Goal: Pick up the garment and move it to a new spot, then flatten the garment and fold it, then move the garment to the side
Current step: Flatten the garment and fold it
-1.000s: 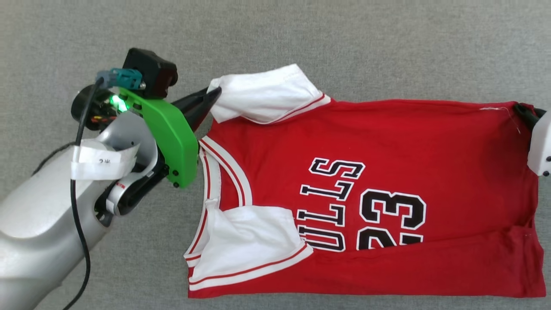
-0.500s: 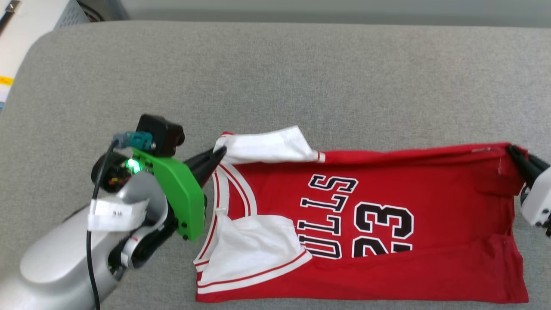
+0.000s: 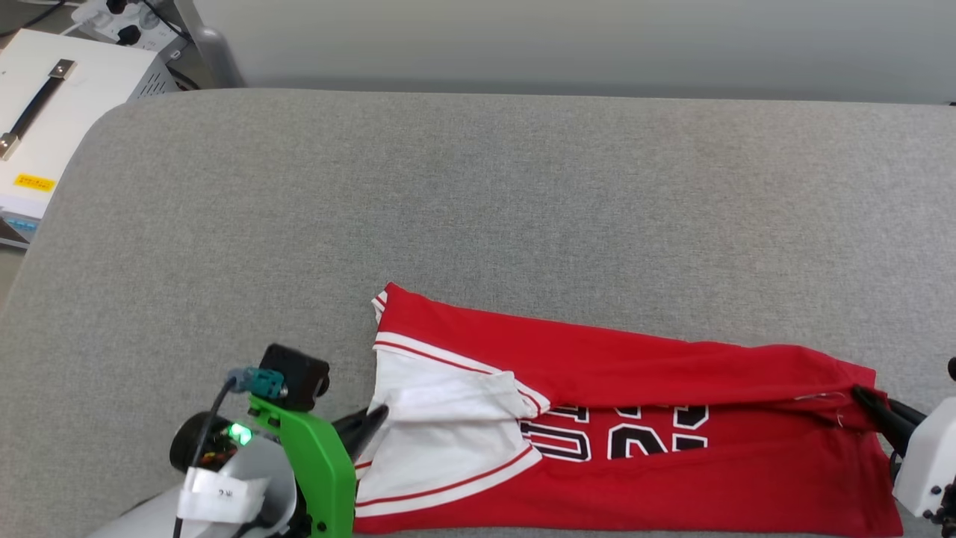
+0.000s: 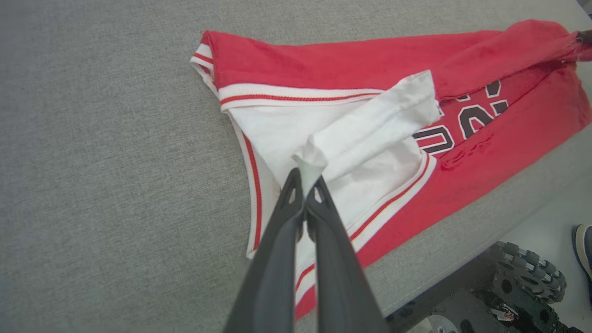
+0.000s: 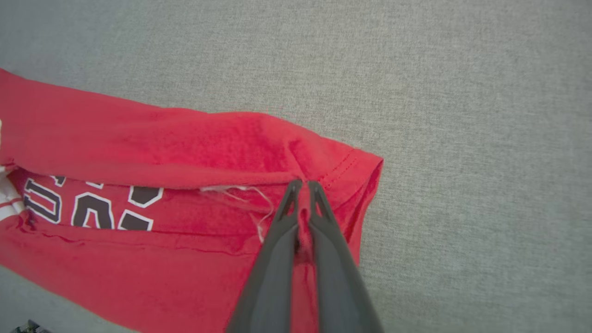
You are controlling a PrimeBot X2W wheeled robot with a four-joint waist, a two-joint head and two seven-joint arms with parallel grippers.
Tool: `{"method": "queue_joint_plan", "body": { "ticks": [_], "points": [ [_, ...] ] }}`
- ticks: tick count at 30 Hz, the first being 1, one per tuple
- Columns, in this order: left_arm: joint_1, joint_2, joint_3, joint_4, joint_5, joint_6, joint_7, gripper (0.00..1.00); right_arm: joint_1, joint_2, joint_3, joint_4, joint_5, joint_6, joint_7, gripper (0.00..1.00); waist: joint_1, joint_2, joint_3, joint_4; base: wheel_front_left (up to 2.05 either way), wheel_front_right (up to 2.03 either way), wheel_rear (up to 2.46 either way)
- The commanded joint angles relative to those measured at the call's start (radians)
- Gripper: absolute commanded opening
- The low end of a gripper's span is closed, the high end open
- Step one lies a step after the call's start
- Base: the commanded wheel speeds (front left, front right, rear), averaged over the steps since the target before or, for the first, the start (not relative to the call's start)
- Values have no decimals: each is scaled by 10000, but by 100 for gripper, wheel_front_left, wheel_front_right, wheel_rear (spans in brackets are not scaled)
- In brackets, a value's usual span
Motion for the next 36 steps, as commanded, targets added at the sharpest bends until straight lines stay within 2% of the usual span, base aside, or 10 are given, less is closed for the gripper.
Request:
{"method": "queue_joint_plan", "body": {
  "ticks": [1,8,14,15,16,17,26,32,36],
  "points": [
    [213,42,-65,45,-74,53,-80,0,156,-120,71,-58,138,-7,63,0,1,0,-38,-8,0,0,0],
    [400,-251,-612,681,232,-125,45,0,383,-539,585,-120,98,-7,332,0,1,0,-113,13,0,0,0],
    [357,-931,-889,1743,385,-345,-78,0,516,-786,1012,99,-106,-7,264,0,1,0,-104,41,0,0,0],
    [352,-1053,-924,1949,393,-374,-103,0,537,-770,1078,162,-133,-7,191,35,1,0,-93,35,0,0,0],
    [336,-1129,-958,2106,450,-383,-143,39,546,-720,1123,208,-92,-7,138,100,1,0,-88,24,0,0,0],
    [340,-1226,-977,2302,476,-377,-198,100,545,-668,1199,223,-32,-7,67,100,1,0,-87,13,0,0,0],
    [515,-1638,-573,2826,285,-379,-1160,100,597,-820,1395,126,248,-7,75,100,1,0,-446,-96,0,0,0],
    [623,-1553,25,2344,167,-20,-1994,100,888,-717,557,-409,453,-7,632,100,1,0,-703,-70,0,0,0],
    [623,-1447,444,1948,258,364,-2602,100,1097,-382,-358,-840,287,-7,1312,100,1,0,-735,-4,0,0,0]
  ]
}}
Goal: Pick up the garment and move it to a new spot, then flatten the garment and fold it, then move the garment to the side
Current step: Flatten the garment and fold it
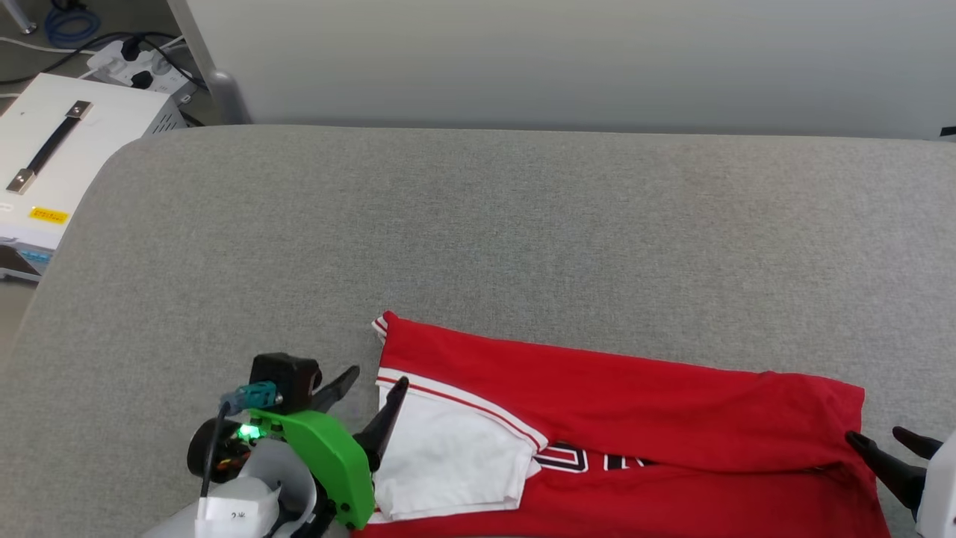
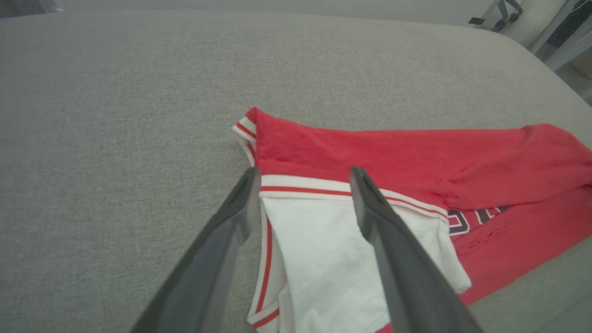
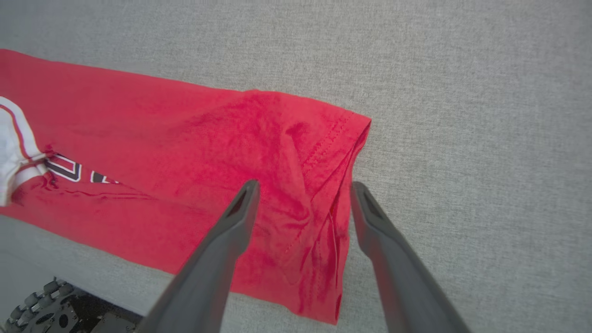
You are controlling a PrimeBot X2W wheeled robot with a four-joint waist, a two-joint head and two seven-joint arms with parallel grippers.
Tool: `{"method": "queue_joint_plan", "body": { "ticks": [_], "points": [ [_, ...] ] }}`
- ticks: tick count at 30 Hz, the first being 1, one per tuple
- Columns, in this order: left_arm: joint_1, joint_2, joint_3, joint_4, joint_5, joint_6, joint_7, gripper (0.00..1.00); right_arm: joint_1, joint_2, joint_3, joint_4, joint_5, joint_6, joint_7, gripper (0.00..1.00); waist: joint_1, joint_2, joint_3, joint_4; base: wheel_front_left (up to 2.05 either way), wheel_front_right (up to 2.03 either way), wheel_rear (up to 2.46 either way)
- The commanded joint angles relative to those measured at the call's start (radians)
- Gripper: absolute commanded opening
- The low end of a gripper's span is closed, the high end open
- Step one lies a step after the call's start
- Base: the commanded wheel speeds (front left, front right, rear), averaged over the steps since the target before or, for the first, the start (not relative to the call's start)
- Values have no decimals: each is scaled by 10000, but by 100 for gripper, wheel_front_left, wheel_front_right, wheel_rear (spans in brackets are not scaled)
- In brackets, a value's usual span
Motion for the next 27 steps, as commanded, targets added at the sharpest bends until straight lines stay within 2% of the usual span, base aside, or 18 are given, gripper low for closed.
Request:
{"method": "queue_joint_plan", "body": {
  "ticks": [1,4,8,11,14,18,22,27],
  "points": [
    [153,61,125,-138,44,115,-199,100,199,201,-300,-119,-142,-7,379,100,1,0,3,49,0,0,0],
    [174,84,344,-341,108,268,-595,100,296,636,-1094,-464,-503,-7,1039,100,1,0,78,114,0,0,0],
    [19,202,304,-286,839,445,-1147,100,266,1643,-2185,-841,-1020,-7,1938,100,1,0,238,213,0,0,0],
    [-18,89,444,-205,1172,486,-1510,100,160,2354,-2944,-858,-1588,-7,2402,100,1,0,370,303,0,0,0],
    [-137,140,603,28,2135,805,-1747,100,-57,3174,-3729,-705,-2257,-7,2783,100,1,0,509,392,0,0,0],
    [-20,-56,1020,94,2891,841,-1815,100,-351,4139,-4533,-432,-2675,-7,3274,100,1,0,691,521,0,0,0],
    [294,-311,1508,140,3323,602,-1821,100,-543,4570,-5128,-4,-3160,-7,3521,100,1,0,909,678,0,0,0],
    [597,-561,2013,317,3585,245,-1822,100,-656,4702,-5485,735,-3821,-7,3419,100,1,0,1084,817,0,0,0]
  ]
}}
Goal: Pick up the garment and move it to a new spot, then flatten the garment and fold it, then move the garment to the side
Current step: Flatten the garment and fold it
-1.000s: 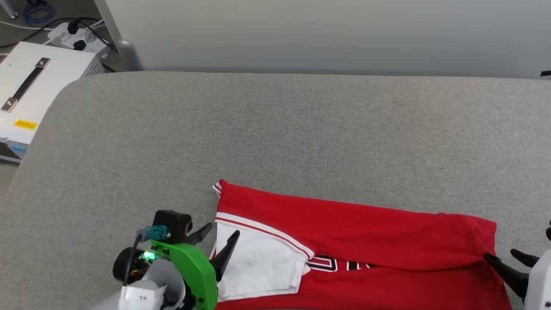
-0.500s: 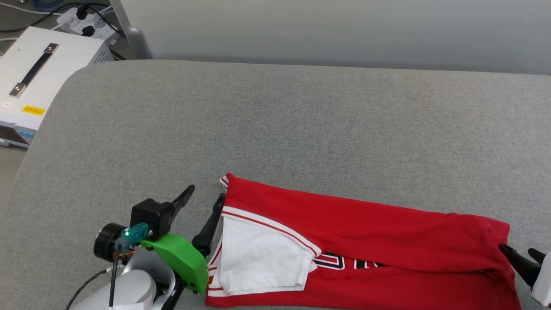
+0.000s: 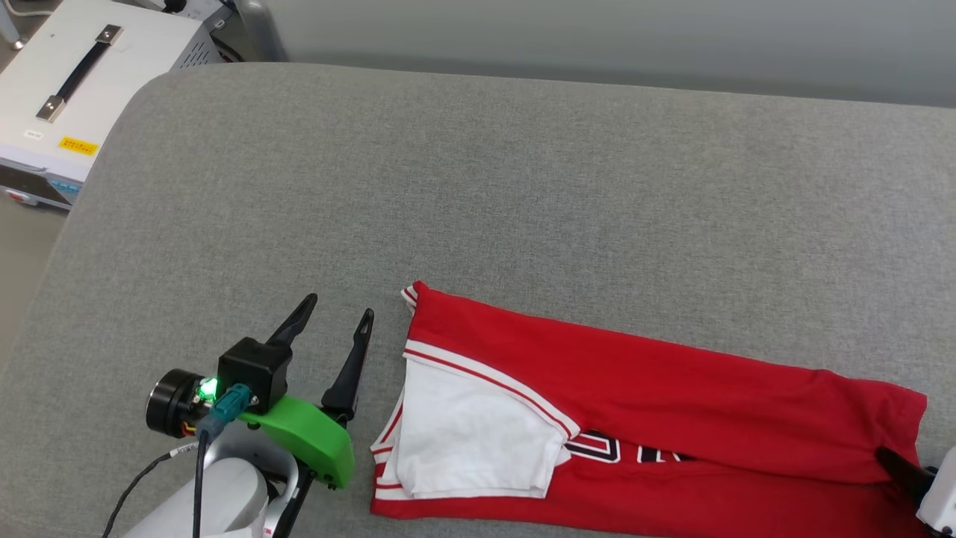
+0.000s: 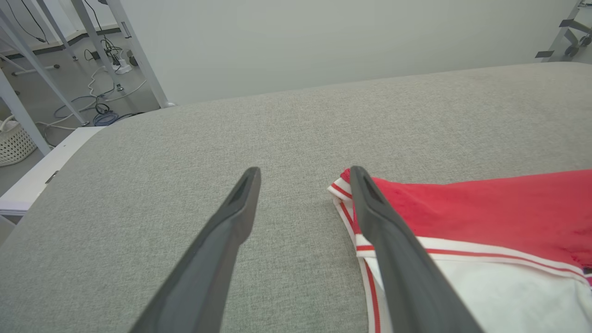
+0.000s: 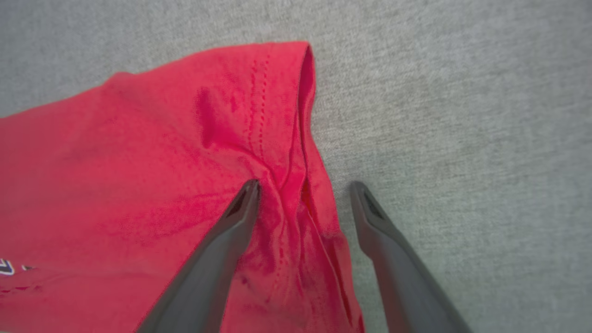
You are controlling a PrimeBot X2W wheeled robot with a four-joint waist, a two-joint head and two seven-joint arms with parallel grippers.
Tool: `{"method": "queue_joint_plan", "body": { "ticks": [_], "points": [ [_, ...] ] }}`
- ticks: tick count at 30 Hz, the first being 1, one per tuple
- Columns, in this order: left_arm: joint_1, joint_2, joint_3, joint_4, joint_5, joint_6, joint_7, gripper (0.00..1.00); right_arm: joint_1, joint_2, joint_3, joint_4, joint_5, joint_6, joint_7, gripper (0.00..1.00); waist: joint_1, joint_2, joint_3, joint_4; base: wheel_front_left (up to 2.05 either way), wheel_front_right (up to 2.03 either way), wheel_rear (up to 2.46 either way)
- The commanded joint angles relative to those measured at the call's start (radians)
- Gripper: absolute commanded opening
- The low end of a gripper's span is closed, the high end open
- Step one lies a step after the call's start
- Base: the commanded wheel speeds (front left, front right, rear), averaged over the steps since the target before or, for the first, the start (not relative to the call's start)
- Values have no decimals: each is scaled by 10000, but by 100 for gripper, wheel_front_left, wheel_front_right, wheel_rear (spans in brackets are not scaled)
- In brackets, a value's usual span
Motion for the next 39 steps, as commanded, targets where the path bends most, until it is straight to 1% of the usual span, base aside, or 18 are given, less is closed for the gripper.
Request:
{"method": "queue_joint_plan", "body": {
  "ticks": [1,6,12,13,14,15,16,26,31,34,39],
  "points": [
    [200,-79,145,79,209,-110,-57,100,-94,33,0,305,-138,-9,-58,100,0,0,109,93,0,0,0],
    [375,-254,490,254,454,-370,-57,100,19,172,449,793,6,-9,58,100,0,0,136,138,0,0,0],
    [518,-428,780,440,637,-594,-58,100,142,465,1030,1021,538,-9,303,100,0,0,41,88,0,0,0],
    [534,-459,822,467,666,-631,-58,100,159,474,1098,1038,604,-9,325,98,0,0,16,74,0,0,0],
    [547,-483,849,486,691,-661,-58,100,166,481,1142,1044,646,-9,315,48,0,0,-10,61,0,0,0],
    [567,-510,881,510,720,-692,-58,100,163,486,1185,1024,706,-9,242,5,0,0,-38,46,0,0,0],
    [589,-532,916,533,743,-720,-58,100,147,474,1198,1016,733,-9,143,0,0,0,-66,27,0,0,0],
    [785,-731,1089,731,909,-949,-58,100,-19,-331,1215,998,609,-9,-1115,0,0,0,-378,-111,0,0,0],
    [849,-800,1155,782,969,-1032,-58,100,-126,-821,945,1096,525,-9,-1601,0,0,0,-455,-117,0,0,0],
    [881,-832,1179,817,1001,-1074,-58,100,-217,-1072,607,1265,403,-9,-1858,0,0,0,-493,-110,0,0,0],
    [940,-893,1221,879,1051,-1127,-58,100,-243,-1653,246,1648,-177,-9,-2335,0,0,0,-599,-78,0,0,0]
  ]
}}
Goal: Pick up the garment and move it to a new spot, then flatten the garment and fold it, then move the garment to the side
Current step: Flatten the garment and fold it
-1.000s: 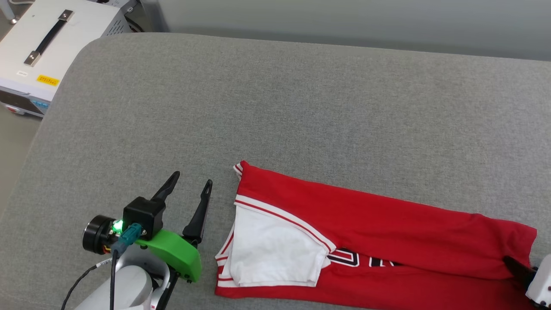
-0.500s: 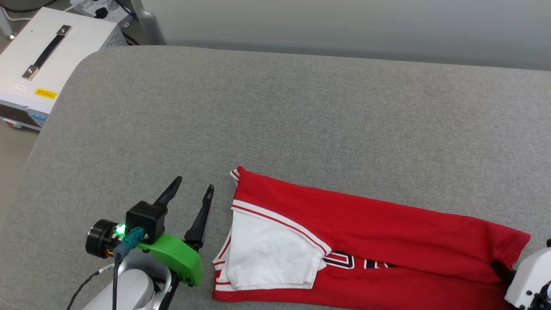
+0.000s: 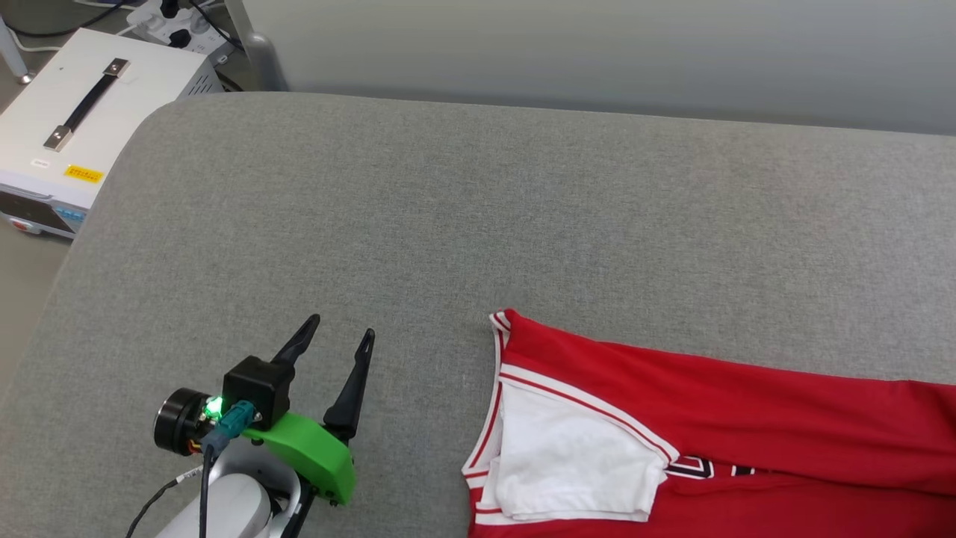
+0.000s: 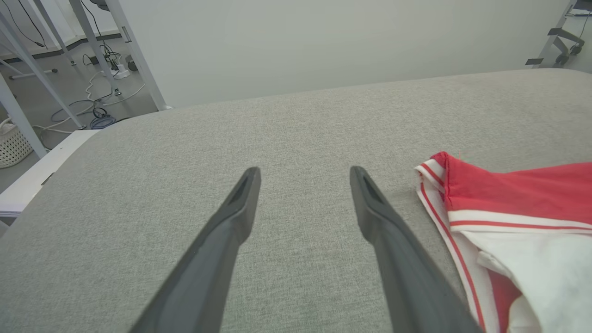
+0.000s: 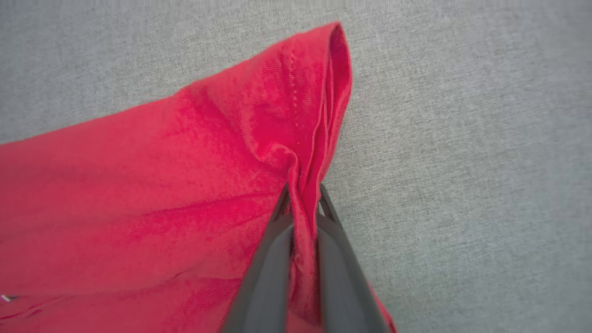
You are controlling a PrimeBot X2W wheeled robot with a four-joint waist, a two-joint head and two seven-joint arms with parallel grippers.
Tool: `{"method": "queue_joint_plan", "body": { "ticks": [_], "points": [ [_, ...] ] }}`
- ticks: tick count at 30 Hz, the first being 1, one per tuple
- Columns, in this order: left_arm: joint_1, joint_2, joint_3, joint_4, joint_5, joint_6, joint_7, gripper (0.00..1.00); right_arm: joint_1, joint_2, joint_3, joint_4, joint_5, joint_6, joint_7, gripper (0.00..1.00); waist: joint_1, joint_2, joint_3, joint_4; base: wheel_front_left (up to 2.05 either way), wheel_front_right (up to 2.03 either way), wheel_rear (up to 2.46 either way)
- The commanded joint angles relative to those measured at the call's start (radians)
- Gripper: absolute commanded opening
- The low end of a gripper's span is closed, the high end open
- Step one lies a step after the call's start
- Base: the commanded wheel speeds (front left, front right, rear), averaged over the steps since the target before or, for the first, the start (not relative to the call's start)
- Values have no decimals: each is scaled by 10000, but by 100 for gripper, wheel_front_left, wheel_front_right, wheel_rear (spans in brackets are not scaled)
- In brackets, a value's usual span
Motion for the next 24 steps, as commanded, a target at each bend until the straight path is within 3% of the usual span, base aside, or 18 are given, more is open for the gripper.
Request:
{"method": "queue_joint_plan", "body": {
  "ticks": [1,9,14,24],
  "points": [
    [200,-58,48,32,89,-71,-58,100,-109,-75,-36,74,-55,-11,-112,0,0,-1,-64,19,0,0,0],
    [415,-202,104,138,85,-114,-59,100,396,90,476,-709,523,-11,10,0,0,-1,-451,22,0,0,0],
    [594,-301,120,240,78,-129,-59,100,1027,264,1077,-1725,958,-11,718,0,0,-1,-792,2,0,0,0],
    [886,-699,252,351,101,-187,-59,100,1653,1229,1912,-3967,1486,-11,1943,0,0,-1,-1238,162,0,0,0]
  ]
}}
